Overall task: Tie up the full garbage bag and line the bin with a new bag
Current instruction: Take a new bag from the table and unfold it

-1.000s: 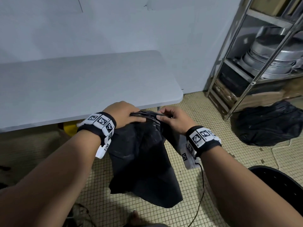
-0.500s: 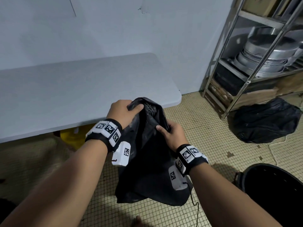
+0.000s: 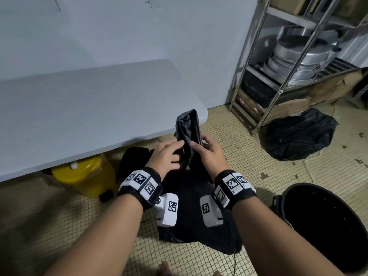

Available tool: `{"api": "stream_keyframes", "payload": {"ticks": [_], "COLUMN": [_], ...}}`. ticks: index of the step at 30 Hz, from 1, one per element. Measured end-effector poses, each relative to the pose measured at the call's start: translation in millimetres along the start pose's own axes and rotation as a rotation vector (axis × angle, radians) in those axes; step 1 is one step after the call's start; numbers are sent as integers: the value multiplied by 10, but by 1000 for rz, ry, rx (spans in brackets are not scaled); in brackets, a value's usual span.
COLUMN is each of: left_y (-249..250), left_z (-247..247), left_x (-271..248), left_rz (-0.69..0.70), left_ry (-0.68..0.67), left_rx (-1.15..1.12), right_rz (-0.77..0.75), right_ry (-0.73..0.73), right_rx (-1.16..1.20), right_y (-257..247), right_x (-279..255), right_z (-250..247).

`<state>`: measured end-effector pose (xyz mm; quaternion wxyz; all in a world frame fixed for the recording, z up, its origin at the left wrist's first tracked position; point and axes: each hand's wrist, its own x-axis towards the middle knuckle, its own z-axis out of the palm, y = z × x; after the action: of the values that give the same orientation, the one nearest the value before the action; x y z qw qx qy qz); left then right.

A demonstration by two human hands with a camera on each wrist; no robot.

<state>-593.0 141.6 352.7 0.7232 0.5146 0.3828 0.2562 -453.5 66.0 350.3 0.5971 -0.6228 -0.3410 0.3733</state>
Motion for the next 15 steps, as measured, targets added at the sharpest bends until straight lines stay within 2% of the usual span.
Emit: {"api": "stream_keyframes", "payload": {"ticks": [2,4,6,8,10,11,13,14,15], "left_y": [12,19,47,96,175,228,335,390,443], "left_z": [24,34,39,37,7,-19,-84,-112,-125], "left_x": [-2,-5,18,57,100,121,177,206,239], "left_rz": [-89,-86,-78,-101,-79,-29,141,256,399], "left_ry": [-73,-107,-102,-142,-185,-179,-86,-28,-27], "left_rx": [-178,-217,-157,-46,146,323,739,908,1037], "right_rz": [-11,-35,-76,-149,-194,-197,-174,-159,-147], "right_ry": [-91,-191,-218,-171,-133,-130,-140,-155,-176], "right_rx": [-3,-53,-137,-240,-310,-331,-365,-381,-394], "right_y": [-1,10,22,43,39,34,10,-8,-29], "right_x": [-55,-105,-136,-145,-154,-159,-170,-177,-176], "right_z": [-88,-183,-251,-301,-362,-399,-476,-508,-537]}}
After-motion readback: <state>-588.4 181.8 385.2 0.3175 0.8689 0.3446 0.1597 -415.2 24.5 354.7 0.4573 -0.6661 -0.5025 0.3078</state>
